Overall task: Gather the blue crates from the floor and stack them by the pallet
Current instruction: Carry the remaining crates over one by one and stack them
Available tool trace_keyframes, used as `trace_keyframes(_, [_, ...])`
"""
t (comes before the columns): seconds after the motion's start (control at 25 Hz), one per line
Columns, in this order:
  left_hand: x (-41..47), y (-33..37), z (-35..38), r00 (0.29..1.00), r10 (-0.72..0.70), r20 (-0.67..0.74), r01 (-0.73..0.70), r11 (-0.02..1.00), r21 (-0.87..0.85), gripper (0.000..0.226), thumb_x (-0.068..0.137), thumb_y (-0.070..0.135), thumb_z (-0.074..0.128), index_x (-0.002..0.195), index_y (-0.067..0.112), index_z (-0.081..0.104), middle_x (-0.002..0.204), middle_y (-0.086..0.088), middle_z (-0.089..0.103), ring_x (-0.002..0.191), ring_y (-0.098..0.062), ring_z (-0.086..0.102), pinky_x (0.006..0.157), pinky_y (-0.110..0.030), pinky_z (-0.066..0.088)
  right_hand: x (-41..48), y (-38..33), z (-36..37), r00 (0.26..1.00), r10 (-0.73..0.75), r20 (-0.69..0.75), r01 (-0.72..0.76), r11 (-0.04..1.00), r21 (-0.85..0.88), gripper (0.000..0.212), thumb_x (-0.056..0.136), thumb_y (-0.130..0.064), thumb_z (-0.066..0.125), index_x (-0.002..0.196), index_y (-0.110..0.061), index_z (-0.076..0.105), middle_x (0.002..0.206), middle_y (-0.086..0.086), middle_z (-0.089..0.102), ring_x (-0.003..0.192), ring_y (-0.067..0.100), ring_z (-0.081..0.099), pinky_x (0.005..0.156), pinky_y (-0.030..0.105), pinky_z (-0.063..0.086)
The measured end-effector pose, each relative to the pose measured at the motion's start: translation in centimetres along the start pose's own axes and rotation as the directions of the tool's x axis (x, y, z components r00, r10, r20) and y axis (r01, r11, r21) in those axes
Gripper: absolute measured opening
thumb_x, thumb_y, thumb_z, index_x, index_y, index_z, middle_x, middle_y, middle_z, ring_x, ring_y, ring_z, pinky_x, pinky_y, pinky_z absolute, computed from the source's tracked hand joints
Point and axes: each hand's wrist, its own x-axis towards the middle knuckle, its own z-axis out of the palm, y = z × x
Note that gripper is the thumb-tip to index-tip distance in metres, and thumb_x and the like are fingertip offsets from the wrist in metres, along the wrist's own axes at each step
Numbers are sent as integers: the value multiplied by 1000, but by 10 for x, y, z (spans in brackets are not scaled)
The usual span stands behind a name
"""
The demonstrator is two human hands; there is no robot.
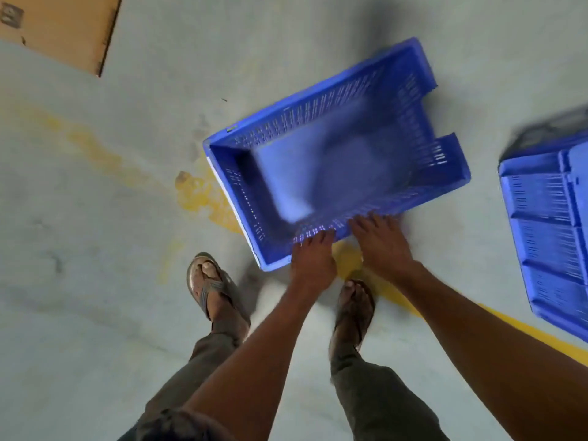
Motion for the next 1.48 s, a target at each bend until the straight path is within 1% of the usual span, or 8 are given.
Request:
trace_keyframes(0.12, [15,-13,20,997,50,-59,-49,999,21,30,78,16,55,102,25,70,86,1,70,70,-24,69,55,-31,50,28,-6,14,999,44,-24,-46,997,-63,40,82,-15,47,118,-22,66,112,4,69,112,31,60,102,47,34])
trace_keyframes(0.24, [21,-26,-5,992,89,-91,-88,996,17,16,68,10,69,82,20,70,66,-4,67,54,-28,67,44,-29,43,37,-11,-14,998,64,-7,-64,994,-87,34,79,-13,62,110,-26,67,104,0,70,104,29,61,93,42,37])
trace_keyframes(0.52, [-27,-85,-252,926,28,-375,-59,996,-73,32,86,23,70,118,24,66,108,-4,72,104,-31,64,82,-41,43,40,-42,-266,980,-43,-193,72,987,145,45,73,-60,77,96,-25,63,96,3,72,95,30,66,81,39,44])
trace_keyframes(0.72, [-183,-150,-443,908,-34,-417,-19,992,-122,38,86,30,76,122,24,66,103,-8,73,98,-32,65,85,-38,45,-27,-121,-440,988,-41,-147,82,954,287,53,70,-78,67,83,-27,55,74,-8,66,85,20,65,70,31,41])
trace_keyframes(1.0, [-388,-246,-606,999,-45,8,44,891,-452,32,79,20,82,98,26,58,85,9,60,76,1,59,70,-22,47,-104,-356,-592,808,-362,-465,443,894,75,50,64,-70,76,85,-25,70,81,-1,73,87,23,68,78,35,42])
trace_keyframes(1.12, [-440,-292,-647,991,-113,-75,63,876,-479,30,78,32,86,94,40,62,86,14,68,81,-6,66,79,-30,53,-109,-452,-641,746,-426,-511,520,853,49,53,63,-66,81,96,-25,73,93,0,75,95,24,67,85,35,42])
trace_keyframes(1.24, [-479,-349,-677,944,-239,-226,167,940,-296,34,79,60,76,77,33,55,68,5,57,70,-19,56,62,-35,44,-104,-520,-678,747,-504,-435,575,817,41,56,68,-72,73,104,-30,66,103,-3,72,102,22,64,87,33,38])
trace_keyframes(1.48, [-545,-438,-723,844,-313,-436,304,948,-93,39,84,60,70,82,24,56,67,4,49,70,-21,52,57,-32,37,-70,-635,-737,599,-793,-114,769,609,-192,72,74,-43,82,136,-27,48,125,-4,57,113,21,55,81,36,47])
